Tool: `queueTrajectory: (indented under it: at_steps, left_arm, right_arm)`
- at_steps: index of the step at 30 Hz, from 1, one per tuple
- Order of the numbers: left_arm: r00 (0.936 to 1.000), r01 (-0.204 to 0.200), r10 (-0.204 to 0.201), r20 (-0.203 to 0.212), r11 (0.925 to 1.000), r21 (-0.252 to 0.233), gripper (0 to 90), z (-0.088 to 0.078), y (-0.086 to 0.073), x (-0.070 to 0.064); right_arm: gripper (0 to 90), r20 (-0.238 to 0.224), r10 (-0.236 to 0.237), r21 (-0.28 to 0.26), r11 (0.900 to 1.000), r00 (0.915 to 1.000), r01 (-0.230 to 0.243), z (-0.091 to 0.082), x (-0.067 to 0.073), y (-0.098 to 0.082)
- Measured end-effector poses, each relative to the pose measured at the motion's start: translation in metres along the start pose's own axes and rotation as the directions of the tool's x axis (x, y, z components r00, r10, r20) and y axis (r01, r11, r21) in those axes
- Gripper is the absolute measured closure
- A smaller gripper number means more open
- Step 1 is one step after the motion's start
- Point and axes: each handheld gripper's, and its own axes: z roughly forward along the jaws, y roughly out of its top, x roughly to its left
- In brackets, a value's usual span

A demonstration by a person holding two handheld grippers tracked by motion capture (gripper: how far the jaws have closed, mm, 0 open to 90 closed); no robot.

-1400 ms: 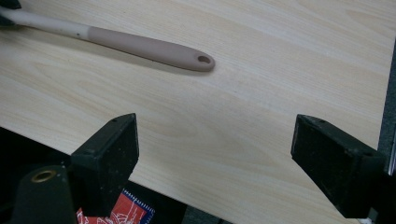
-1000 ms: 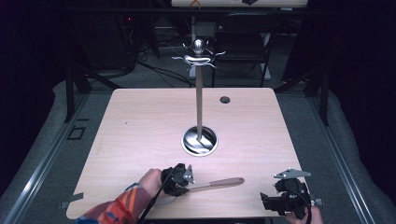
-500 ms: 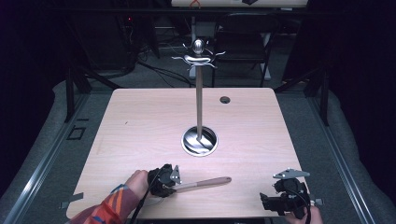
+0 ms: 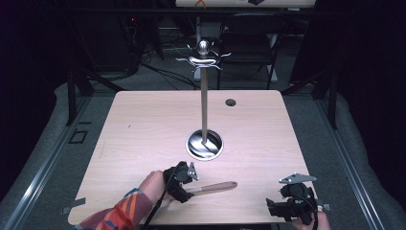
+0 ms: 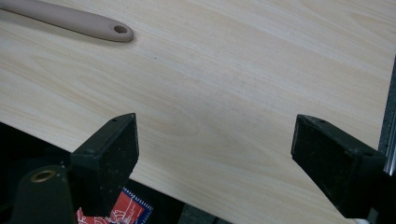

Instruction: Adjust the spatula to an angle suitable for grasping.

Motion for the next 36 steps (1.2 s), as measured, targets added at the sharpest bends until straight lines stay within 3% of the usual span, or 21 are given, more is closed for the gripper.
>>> queueTrajectory:
  at_steps: [9, 16, 23, 24, 27, 29, 30, 31, 32, 36]
  left_arm:
    - [0.9982, -0.031, 0.026, 0.054, 0.9945, 0.1, 55.8, 0.018, 0.022, -0.006]
    - [0.9989, -0.032, 0.028, 0.037, 0.9918, 0.123, 69.4, 0.023, 0.028, -0.006]
    - [0.9996, -0.022, 0.019, 0.023, 0.9851, 0.171, 70.7, 0.028, 0.03, -0.007]
    - [0.9998, -0.017, 0.015, 0.017, 0.987, 0.16, 71.7, 0.029, 0.029, -0.007]
    - [0.9996, -0.028, 0.028, 0.003, 0.9832, 0.18, 74.7, 0.028, 0.029, -0.007]
    - [0.9995, -0.028, 0.025, 0.02, 0.9846, 0.172, 75.4, 0.029, 0.029, -0.007]
    - [0.9995, -0.032, 0.031, 0.003, 0.986, 0.164, 75.5, 0.03, 0.028, -0.008]
    - [0.9993, -0.034, 0.036, -0.007, 0.9812, 0.19, 75.6, 0.028, 0.03, -0.009]
    - [0.9996, -0.027, 0.027, 0.003, 0.987, 0.158, 75.8, 0.029, 0.028, -0.009]
    - [0.9994, -0.03, 0.032, -0.013, 0.9896, 0.141, 76.6, 0.023, 0.026, -0.008]
  right_arm:
    - [14.4, -0.008, -0.005, 0.006, 1.0, 1.0, 0.005, 0.001, 0.001, 0.0]
    - [14.4, -0.01, -0.005, 0.007, 1.0, 0.9999, 0.005, 0.001, 0.0, 0.0]
    - [14.4, -0.008, -0.009, 0.011, 1.0, 0.9999, 0.009, 0.001, 0.0, 0.0]
    - [14.4, -0.007, -0.007, 0.01, 1.0, 0.9999, 0.007, 0.001, 0.001, 0.0]
    - [14.4, -0.007, -0.007, 0.011, 1.0, 0.9999, 0.007, 0.001, 0.001, 0.0]
    - [14.4, -0.011, -0.008, 0.012, 1.0, 0.9999, 0.008, 0.001, 0.0, 0.0]
    - [14.4, -0.01, -0.007, 0.012, 1.0, 0.9999, 0.007, 0.001, 0.0, 0.0]
    - [14.4, -0.01, -0.008, 0.011, 1.0, 0.9999, 0.008, 0.001, 0.0, 0.0]
    - [14.4, -0.01, -0.008, 0.01, 1.0, 0.9999, 0.008, 0.001, 0.0, 0.0]
    - [14.4, -0.013, -0.004, 0.005, 1.0, 0.9999, 0.004, 0.0, 0.0, 0.0]
